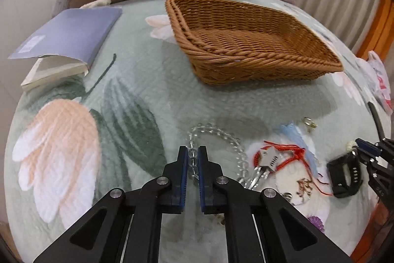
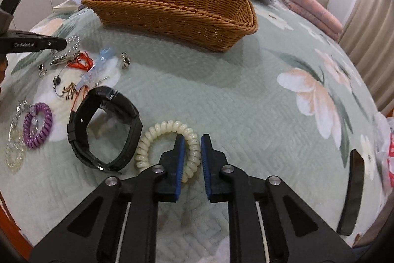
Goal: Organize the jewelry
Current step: 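Grasp the clear bead bracelet with left tool while right tool grasps cream coil hair tie, then carry both held items into the wicker basket and open both tools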
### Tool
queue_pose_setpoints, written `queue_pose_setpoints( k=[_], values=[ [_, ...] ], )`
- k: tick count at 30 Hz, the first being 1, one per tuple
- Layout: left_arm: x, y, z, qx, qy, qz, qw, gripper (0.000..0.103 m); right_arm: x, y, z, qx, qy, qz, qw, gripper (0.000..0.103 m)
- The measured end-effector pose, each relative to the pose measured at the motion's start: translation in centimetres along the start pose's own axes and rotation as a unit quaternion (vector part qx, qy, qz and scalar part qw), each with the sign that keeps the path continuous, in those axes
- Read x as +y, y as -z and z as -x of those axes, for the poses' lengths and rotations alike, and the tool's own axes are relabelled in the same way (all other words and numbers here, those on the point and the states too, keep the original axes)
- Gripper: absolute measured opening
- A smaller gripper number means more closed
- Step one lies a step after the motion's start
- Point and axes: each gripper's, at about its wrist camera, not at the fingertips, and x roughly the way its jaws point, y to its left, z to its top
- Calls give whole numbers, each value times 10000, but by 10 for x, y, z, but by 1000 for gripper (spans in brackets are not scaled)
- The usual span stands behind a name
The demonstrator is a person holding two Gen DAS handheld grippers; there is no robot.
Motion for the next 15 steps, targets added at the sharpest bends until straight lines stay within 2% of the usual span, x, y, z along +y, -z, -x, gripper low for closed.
queue_pose_setpoints(
  k=[15],
  values=[
    [-20,2,51,-641,832,-119,9944,7,-20,10,35,-326,-3,-298,9990,11]
  ],
)
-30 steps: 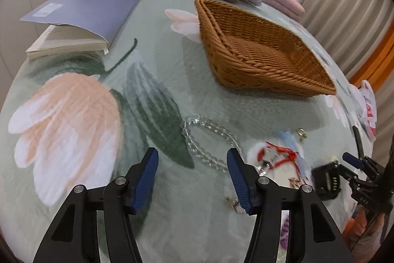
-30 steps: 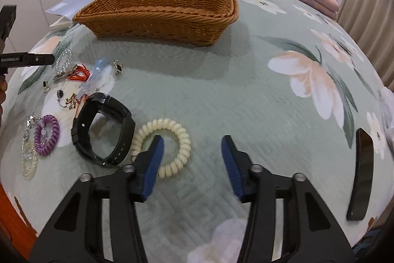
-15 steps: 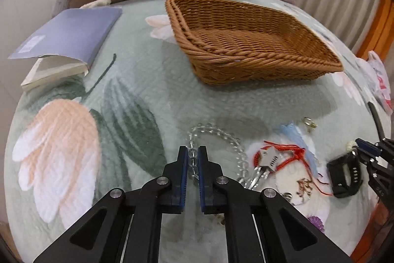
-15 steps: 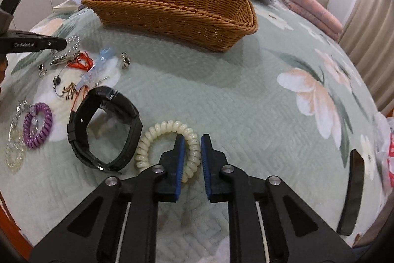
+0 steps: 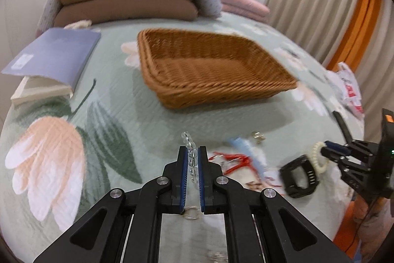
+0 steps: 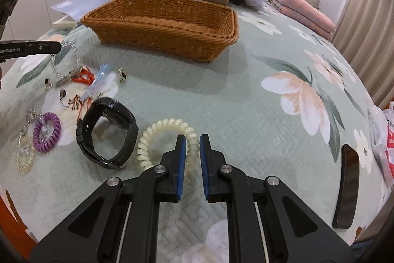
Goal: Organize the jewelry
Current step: 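Carry both held items into the wicker basket and open both tools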
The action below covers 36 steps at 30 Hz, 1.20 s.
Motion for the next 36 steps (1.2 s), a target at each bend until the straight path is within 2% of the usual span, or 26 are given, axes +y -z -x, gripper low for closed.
queue_pose_setpoints(
  k=[4,11,16,21,26,29,36],
  values=[
    [-10,-2,17,-205,53,-73,9997,7,-3,-5,10,-95,147,-67,9998,10],
    [-23,-16,32,-417,178,-190,9988,7,-5,-20,26,-300,159,-179,9993,10],
    [-35,-46,35,-633,218,-318,9972,7,-15,-56,34,-586,143,-321,9977,10],
    [-50,-89,24,-766,198,-377,9962,7,-31,-112,20,-750,-46,-631,9952,10],
    [-56,-121,-5,-708,119,-359,9968,7,-45,-163,-21,-562,-206,-919,9940,11],
    [-53,-132,-29,-596,54,-255,9979,7,-51,-188,-55,-217,-368,-1118,9928,11],
    [-34,-126,-79,-191,-11,6,9998,8,-38,-205,-104,304,-418,-1062,9930,11]
  ],
)
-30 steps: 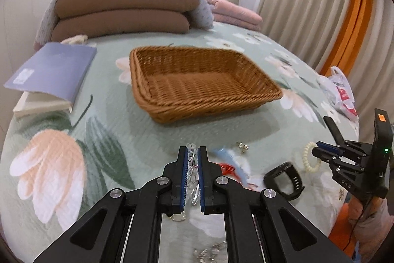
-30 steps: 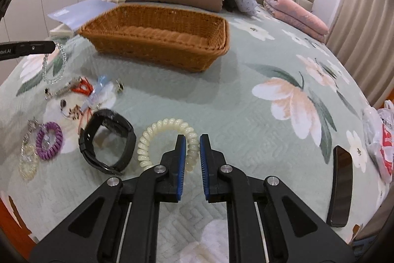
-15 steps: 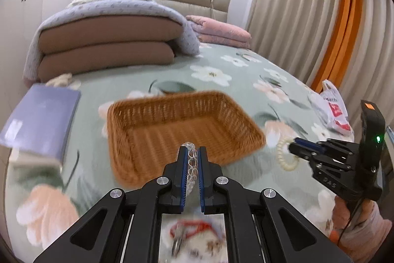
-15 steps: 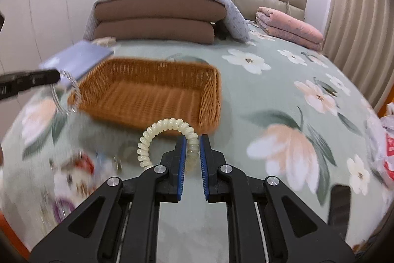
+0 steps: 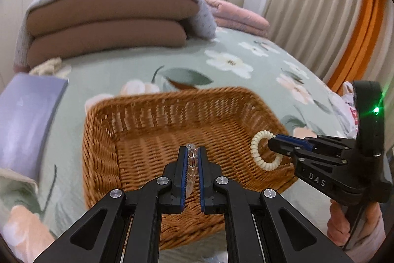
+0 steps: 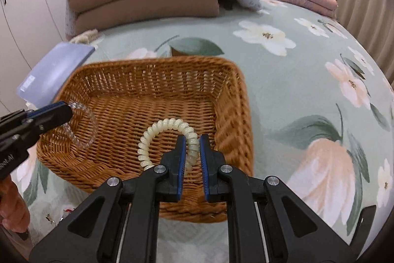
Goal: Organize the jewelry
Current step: 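Carry both held items into the wicker basket and open both tools, then move both tools back from the basket to the remaining jewelry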
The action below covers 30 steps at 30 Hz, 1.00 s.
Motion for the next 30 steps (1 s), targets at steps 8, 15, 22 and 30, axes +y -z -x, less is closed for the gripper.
queue_pose_setpoints(
  k=[8,15,22,30],
  values=[
    [11,14,-9,162,-149,42,9997,8,-1,8,-23,264,-96,-87,9996,11],
    [16,18,5,72,-225,48,9997,53,2,16,-6,67,-180,9,9998,11],
    [13,26,40,-207,-99,-12,9997,55,3,37,29,-349,-970,-204,9945,11],
    [-2,62,106,-614,97,-135,9980,56,21,94,95,-1205,-1036,185,9871,12]
  ],
)
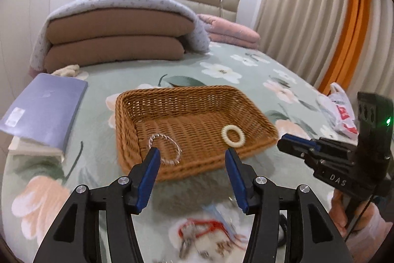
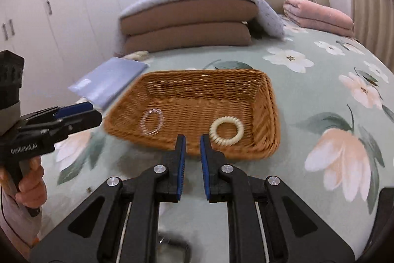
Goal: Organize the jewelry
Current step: 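Move both tools back from the basket to the remaining jewelry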
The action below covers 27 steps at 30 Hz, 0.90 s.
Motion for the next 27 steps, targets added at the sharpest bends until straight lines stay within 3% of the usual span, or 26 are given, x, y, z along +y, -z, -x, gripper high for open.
queue_pose_setpoints(
  k=[4,8,10,16,17,18,19,20,21,24,27],
  values=[
    [-6,26,40,-151,-15,49,9999,57,4,27,31,-135,-254,-91,9995,12],
    [-7,60,73,-211,-174,129,9995,57,11,52,52,1,-90,-59,9999,12],
    [-4,82,88,-204,-258,256,9991,57,13,66,61,27,-314,-111,9994,12],
    [12,126,101,61,-421,661,9969,61,9,100,76,283,-411,-413,9979,15],
    [15,132,101,133,-428,750,9962,61,8,106,79,335,-409,-443,9976,18],
    [18,138,101,196,-405,831,9955,61,8,110,81,356,-441,-476,9973,29],
    [19,143,101,266,-361,908,9949,61,7,113,84,335,-493,-517,9969,55],
    [19,148,100,334,-335,959,9943,61,8,118,89,289,-541,-538,9967,68],
    [19,153,100,382,-335,982,9939,61,8,123,95,201,-560,-502,9970,74],
    [14,162,96,484,-363,980,9933,61,11,130,105,199,-386,-391,9983,74],
    [9,165,91,590,-451,922,9930,61,15,131,106,366,63,-192,9991,74]
  ],
)
